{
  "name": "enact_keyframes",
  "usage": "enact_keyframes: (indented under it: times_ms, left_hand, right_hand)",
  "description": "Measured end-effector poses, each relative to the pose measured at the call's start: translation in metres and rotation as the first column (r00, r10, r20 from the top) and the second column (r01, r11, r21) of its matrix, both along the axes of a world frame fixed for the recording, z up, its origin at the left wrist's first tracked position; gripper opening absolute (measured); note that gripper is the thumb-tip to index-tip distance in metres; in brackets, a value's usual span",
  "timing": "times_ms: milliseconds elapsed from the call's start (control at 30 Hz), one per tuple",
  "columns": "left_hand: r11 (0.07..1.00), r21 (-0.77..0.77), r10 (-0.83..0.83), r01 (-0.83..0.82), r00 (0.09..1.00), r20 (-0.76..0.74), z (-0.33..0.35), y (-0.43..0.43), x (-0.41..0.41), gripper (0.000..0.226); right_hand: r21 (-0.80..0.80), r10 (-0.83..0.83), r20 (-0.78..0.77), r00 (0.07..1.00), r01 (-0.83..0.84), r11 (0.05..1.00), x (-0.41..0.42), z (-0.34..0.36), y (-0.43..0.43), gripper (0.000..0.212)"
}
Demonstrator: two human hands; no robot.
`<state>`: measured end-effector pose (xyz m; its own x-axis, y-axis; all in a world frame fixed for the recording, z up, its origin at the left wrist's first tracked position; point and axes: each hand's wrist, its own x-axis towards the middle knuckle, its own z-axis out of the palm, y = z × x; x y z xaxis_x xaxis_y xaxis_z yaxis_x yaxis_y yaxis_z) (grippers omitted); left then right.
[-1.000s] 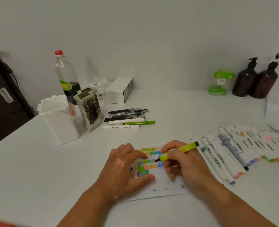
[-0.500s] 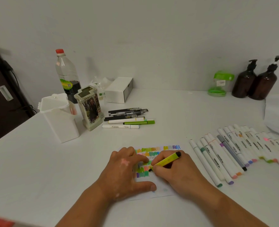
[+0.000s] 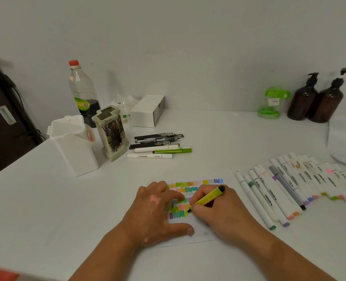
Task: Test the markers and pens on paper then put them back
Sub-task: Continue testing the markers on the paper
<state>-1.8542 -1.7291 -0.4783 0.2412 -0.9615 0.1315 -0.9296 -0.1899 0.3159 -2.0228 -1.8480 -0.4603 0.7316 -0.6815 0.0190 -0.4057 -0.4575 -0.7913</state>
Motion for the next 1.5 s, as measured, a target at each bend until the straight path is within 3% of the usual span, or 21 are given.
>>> enact_keyframes:
  times_ms: [567,700,767,833,900,967,1100,1200,1300,1400,1500]
  left_hand:
    - [0.999,0.032,0.013,-0.013,1.000,0.008,0.000,-0.001,0.000,0.091]
    - [1.000,0.018,0.018,-0.018,1.000,-0.008,0.001,-0.001,-0.002,0.087]
    - [0.997,-0.066,0.025,-0.035,0.990,-0.137,0.001,0.001,-0.001,0.062]
    - [0.980,-0.166,0.041,-0.114,0.920,-0.391,0.003,0.005,0.004,0.033]
    - [0.953,-0.218,0.049,-0.209,0.820,-0.570,0.003,0.007,0.008,0.038]
    - [0.924,-0.253,0.060,-0.287,0.762,-0.645,0.004,0.007,0.007,0.041]
    - [0.879,-0.350,0.014,-0.323,0.752,-0.659,0.005,0.003,0.005,0.024]
    - [0.882,-0.351,-0.032,-0.314,0.703,-0.710,0.005,0.003,0.005,0.032]
    - [0.889,-0.353,-0.077,-0.293,0.664,-0.744,0.006,0.002,0.004,0.025]
    - [0.899,-0.362,-0.084,-0.247,0.714,-0.695,0.005,0.004,0.004,0.017]
    - [0.905,-0.351,-0.070,-0.241,0.729,-0.681,0.006,0.005,0.003,0.020]
  right_hand:
    - [-0.034,-0.018,-0.021,1.000,0.017,0.999,0.002,-0.001,0.000,0.006]
    - [0.068,-0.072,0.104,0.992,0.065,0.996,0.001,-0.003,-0.003,0.007]
    - [0.254,-0.166,0.238,0.957,0.103,0.962,0.000,0.000,-0.007,0.004]
    - [0.428,-0.256,0.339,0.905,0.094,0.899,-0.002,0.003,-0.011,0.013]
    - [0.505,-0.284,0.390,0.876,0.055,0.861,-0.004,0.004,-0.013,0.029]
    - [0.493,-0.244,0.416,0.876,0.008,0.870,-0.004,0.005,-0.011,0.032]
    - [0.452,-0.194,0.479,0.856,-0.051,0.891,-0.004,0.006,-0.010,0.024]
    - [0.475,-0.186,0.534,0.825,-0.111,0.873,-0.004,0.010,-0.011,0.008]
    - [0.486,-0.197,0.573,0.796,-0.136,0.863,-0.005,0.009,-0.013,0.010]
    - [0.464,-0.183,0.601,0.778,-0.153,0.872,-0.005,0.008,-0.014,0.001]
    - [0.427,-0.142,0.602,0.786,-0.167,0.889,-0.006,0.005,-0.015,0.016]
